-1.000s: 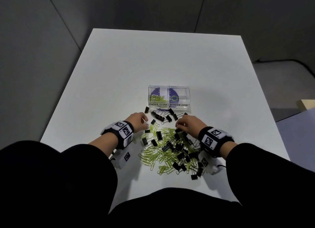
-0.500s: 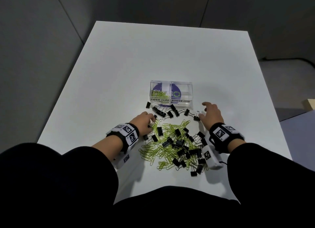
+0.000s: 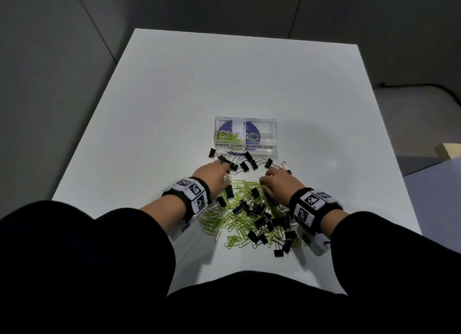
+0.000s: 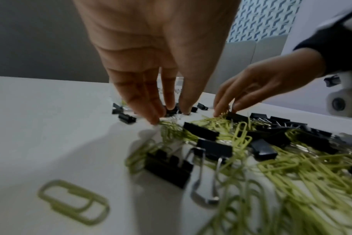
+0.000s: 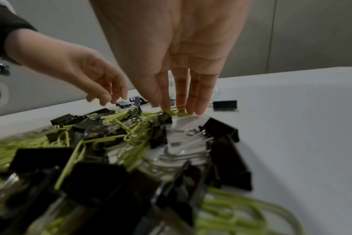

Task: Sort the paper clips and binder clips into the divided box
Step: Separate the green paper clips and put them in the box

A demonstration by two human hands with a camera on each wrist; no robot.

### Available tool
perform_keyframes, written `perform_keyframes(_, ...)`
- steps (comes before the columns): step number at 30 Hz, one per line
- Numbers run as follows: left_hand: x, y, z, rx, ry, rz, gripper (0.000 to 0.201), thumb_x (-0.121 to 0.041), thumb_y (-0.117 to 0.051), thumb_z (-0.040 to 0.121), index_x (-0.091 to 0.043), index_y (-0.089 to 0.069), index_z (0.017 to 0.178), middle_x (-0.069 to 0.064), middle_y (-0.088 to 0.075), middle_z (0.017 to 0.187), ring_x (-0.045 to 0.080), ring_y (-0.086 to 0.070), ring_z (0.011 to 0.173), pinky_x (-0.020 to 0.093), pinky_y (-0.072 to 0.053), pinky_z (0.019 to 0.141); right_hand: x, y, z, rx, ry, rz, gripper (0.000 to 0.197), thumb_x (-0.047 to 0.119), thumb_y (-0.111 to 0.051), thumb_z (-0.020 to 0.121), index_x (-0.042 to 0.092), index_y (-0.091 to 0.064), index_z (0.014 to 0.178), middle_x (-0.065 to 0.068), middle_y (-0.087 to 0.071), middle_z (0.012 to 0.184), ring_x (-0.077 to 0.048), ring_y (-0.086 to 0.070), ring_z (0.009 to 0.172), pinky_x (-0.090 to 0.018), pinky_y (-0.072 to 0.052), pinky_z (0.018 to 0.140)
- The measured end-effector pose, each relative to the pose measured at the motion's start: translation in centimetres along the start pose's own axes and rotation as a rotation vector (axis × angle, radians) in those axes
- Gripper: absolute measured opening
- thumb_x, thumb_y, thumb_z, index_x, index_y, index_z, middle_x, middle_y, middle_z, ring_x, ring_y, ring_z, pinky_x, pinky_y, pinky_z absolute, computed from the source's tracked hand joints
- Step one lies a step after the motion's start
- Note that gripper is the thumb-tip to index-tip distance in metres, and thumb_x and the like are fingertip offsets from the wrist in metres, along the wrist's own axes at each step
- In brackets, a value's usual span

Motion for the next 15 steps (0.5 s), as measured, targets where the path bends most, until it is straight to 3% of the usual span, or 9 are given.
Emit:
perform_keyframes(7,-0.9,-1.8,-0.5,0.104,0.0,0.009,0.04,-0.035,-0.054,0.091,-0.016,-0.049,0.125,0.01,-0.044,0.128,0.028,-0.054,0.11,0.038,-0.049,0.092,1.7,-0.3,0.7,0.041,-0.021,0.036,0.024,0.014,-0.048,0.09,0.005,-0.058,0.111,-0.015,-0.052,0.116,-0.031,-0.05,0.11,-0.041,-0.048,0.09)
perform_keyframes(15,-3.1,-2.2,-0.6,0.035,-0.136,0.146,0.051,-0.039,-0.061,0.085,-0.018,-0.045,0.129,0.007,-0.043,0.131,0.026,-0.043,0.119,0.037,-0.042,0.094,1.9,-0.8,0.2,0.09,-0.015,-0.007,0.026,0.014,-0.047,0.092,0.006,-0.055,0.115,-0.015,-0.053,0.12,-0.033,-0.046,0.114,-0.041,-0.044,0.092)
Point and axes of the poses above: each hand's wrist, its own z-axis towards the middle knuckle, its own y-axis out of the back of the hand, x = y × z, the point moved 6 cm from there along z, towards the middle knuckle
